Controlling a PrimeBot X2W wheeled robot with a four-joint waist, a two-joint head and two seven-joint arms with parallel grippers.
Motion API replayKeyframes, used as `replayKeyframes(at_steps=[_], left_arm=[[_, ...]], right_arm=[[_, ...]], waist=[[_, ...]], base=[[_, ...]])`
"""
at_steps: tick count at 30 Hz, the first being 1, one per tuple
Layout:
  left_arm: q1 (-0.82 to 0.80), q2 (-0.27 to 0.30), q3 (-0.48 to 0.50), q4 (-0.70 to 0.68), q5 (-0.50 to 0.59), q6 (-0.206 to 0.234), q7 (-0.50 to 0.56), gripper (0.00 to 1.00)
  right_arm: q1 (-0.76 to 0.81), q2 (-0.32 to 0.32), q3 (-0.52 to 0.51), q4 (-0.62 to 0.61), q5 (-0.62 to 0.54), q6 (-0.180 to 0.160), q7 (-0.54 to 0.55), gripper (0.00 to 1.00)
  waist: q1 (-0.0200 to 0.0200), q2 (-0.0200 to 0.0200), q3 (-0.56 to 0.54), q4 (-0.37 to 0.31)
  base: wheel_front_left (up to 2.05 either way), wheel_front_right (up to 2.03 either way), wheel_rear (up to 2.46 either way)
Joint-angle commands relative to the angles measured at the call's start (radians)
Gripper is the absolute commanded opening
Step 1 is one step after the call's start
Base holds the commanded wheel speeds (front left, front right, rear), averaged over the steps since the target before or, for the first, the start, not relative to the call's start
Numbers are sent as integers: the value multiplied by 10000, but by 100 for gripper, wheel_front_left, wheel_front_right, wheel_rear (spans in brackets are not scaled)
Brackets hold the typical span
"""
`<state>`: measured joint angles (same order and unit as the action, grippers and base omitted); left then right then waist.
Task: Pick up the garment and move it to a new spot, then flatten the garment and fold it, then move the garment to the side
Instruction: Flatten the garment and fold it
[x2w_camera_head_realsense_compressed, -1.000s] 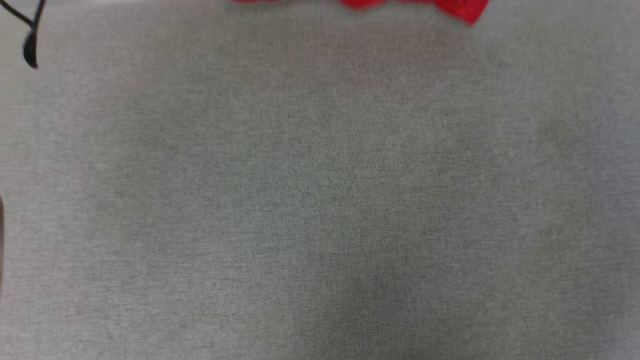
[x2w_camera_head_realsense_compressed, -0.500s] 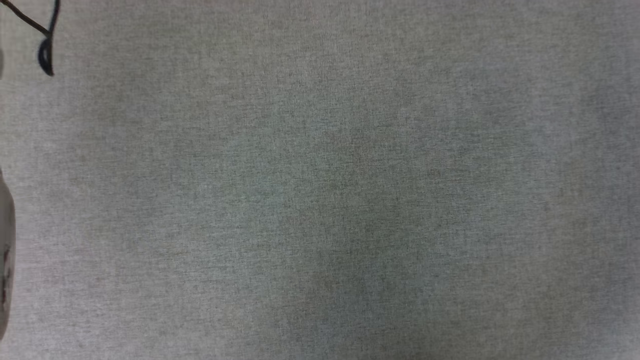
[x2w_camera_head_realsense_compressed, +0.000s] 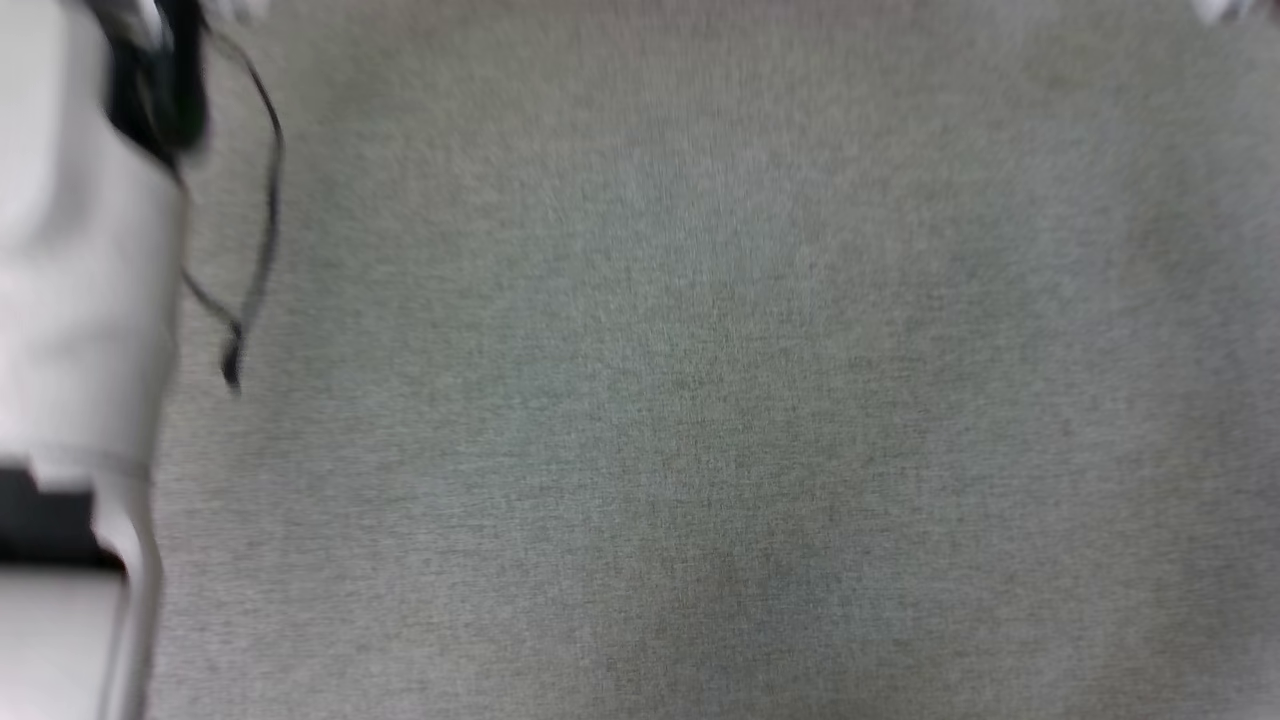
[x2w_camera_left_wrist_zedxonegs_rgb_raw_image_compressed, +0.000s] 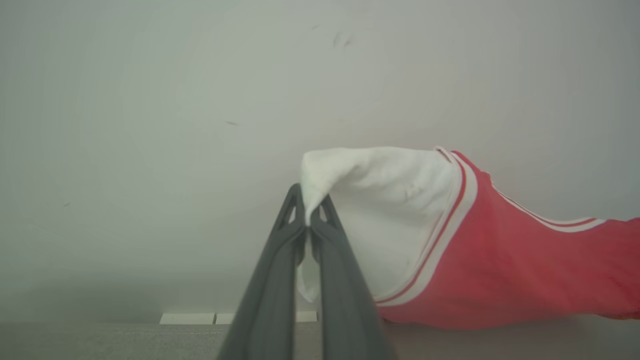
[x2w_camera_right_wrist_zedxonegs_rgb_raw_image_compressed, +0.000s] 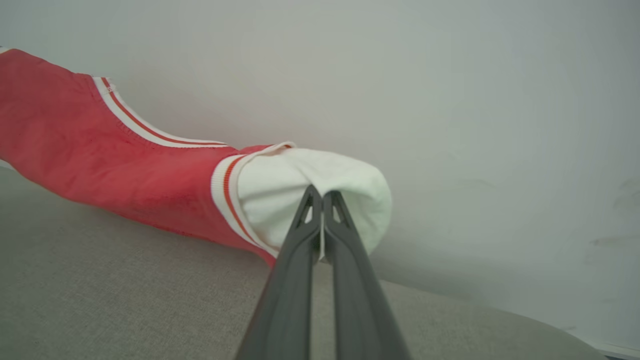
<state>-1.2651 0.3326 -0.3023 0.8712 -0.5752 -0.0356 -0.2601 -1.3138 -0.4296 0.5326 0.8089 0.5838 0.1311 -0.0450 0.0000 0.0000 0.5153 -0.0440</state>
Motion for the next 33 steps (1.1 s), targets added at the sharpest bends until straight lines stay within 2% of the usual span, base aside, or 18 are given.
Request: replayKeyframes(at_steps=[1, 8, 10, 16, 21, 22, 26, 33], left_arm=[[729, 10, 205, -306, -53, -10, -69, 0], [4520, 91, 1019, -2065, -15, 219, -73, 0], [5555, 147, 1221, -2545, 31, 400, -73, 0], [8419, 41, 1416, -3809, 53, 847, -74, 0], [10584, 104, 1566, -4829, -134, 1327, 33, 0], [10584, 104, 1566, -4829, -134, 1327, 33, 0], [12232, 148, 1584, -5870, -154, 1815, 386, 0], [14549, 292, 1430, -7748, -90, 2638, 1236, 0]], right_arm=[[565, -162, 65, -225, 189, -6, -122, 0], [3704, -627, 69, -1679, 778, -6, -203, 0], [4592, -628, -45, -2064, 823, -6, -87, 0], [7333, -674, -904, -3194, 736, -8, 282, 0], [9819, -372, -1894, -4301, 545, -8, 666, 0], [9819, -372, -1894, -4301, 545, -8, 666, 0], [11871, 30, -2880, -5284, 178, -9, 1214, 0], [15097, 1137, -4540, -7027, -616, -9, 2552, 0]], waist=[[0, 0, -679, 113], [0, 0, -1968, 105], [0, 0, -2304, 62], [0, 0, -3229, 233], [0, 0, -3909, 276], [0, 0, -3909, 276], [0, 0, -4403, 336], [0, 0, -4856, 602]], base=[[0, 0, 0], [0, 0, 0], [0, 0, 0], [0, 0, 0], [0, 0, 0], [0, 0, 0], [0, 0, 0], [0, 0, 0]])
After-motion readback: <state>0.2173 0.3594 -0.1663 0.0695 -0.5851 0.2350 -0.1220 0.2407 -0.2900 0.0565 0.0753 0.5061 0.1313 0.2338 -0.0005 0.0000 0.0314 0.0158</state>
